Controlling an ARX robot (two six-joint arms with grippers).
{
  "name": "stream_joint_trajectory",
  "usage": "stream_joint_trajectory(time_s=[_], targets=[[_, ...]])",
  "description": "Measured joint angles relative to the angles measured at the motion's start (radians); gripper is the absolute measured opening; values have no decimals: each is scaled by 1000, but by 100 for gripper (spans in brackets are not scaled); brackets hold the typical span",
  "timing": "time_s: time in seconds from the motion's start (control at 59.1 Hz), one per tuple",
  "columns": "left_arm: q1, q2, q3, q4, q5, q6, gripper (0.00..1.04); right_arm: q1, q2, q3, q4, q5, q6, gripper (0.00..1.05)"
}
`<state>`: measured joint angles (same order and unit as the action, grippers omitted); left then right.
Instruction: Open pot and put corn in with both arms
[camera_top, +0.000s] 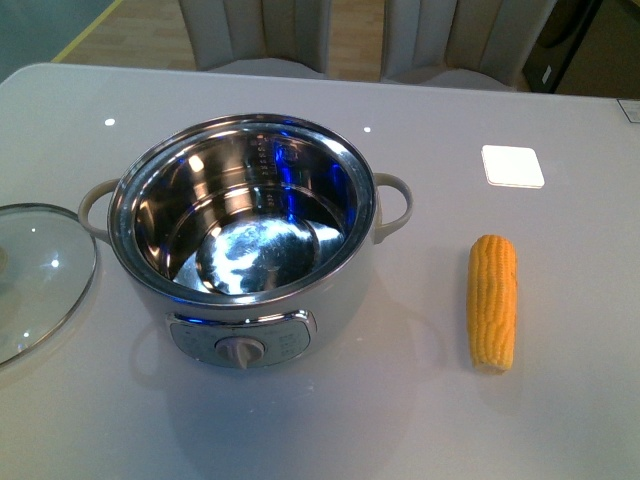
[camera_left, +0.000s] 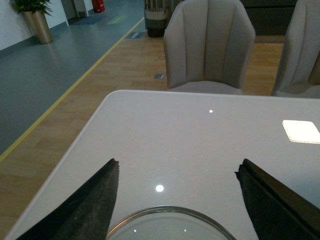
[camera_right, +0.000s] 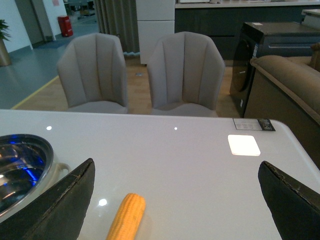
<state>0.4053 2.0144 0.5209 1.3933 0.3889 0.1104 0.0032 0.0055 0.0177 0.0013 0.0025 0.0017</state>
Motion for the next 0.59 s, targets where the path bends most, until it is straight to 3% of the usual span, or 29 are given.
stream_joint_trajectory(time_s=[0.051, 0.203, 0.271, 0.339, 0.423, 0.592], targets=[[-4, 0, -5, 0, 0, -1, 45, 0, 0, 0, 0, 0, 0, 96], [-6, 0, -18, 0, 0, -3, 21, 0, 0, 0, 0, 0, 0, 96], [-16, -13, -39, 0, -26, -13, 3, 0, 0, 0, 0, 0, 0, 96], [-125, -215, -217, -35, -197, -62, 4, 0, -2, 0, 0, 0, 1, 96], [-246, -494, -394, -84, -209, -82, 4, -1, 2, 0, -1, -8, 0, 96], [-286, -775, -481, -214, -272, -100, 4, -2, -3, 0, -2, 2, 1, 96]])
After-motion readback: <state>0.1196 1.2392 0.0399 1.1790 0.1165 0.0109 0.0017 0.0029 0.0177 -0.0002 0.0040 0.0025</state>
